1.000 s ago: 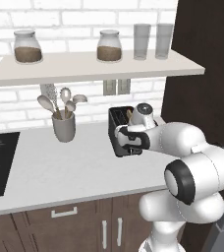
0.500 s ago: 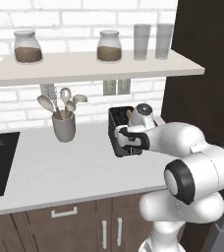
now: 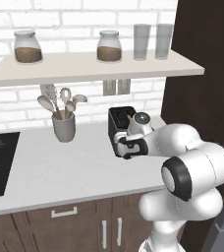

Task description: Start the toaster. Once the lever pops up, take the bread to the plate on the dining counter.

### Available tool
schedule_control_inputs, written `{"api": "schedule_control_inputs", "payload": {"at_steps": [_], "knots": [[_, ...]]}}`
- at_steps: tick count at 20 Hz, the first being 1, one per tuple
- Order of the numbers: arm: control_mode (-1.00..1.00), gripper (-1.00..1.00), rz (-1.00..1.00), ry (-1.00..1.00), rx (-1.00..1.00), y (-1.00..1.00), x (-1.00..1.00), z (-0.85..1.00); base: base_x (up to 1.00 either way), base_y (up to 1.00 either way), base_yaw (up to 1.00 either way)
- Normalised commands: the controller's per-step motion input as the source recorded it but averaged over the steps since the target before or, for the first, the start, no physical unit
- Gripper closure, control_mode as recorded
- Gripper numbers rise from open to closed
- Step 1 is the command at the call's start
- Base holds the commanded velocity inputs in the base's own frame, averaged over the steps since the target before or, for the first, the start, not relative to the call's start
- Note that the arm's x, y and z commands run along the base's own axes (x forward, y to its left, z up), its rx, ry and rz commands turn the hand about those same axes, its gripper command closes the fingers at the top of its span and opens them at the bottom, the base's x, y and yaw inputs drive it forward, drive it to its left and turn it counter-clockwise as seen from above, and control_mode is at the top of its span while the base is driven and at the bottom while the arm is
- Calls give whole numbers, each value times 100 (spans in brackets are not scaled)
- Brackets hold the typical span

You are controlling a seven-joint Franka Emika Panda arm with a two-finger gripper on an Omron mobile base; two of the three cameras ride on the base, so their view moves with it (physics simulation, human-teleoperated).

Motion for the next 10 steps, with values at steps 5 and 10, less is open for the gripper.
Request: {"api": "schedule_control_inputs", "payload": {"at_steps": [5, 10], "knots": [[-100, 100, -4, -4, 0, 0, -11, -100, 0, 0, 0], [-100, 100, -5, 1, 0, 0, -34, -100, 0, 0, 0]]}}
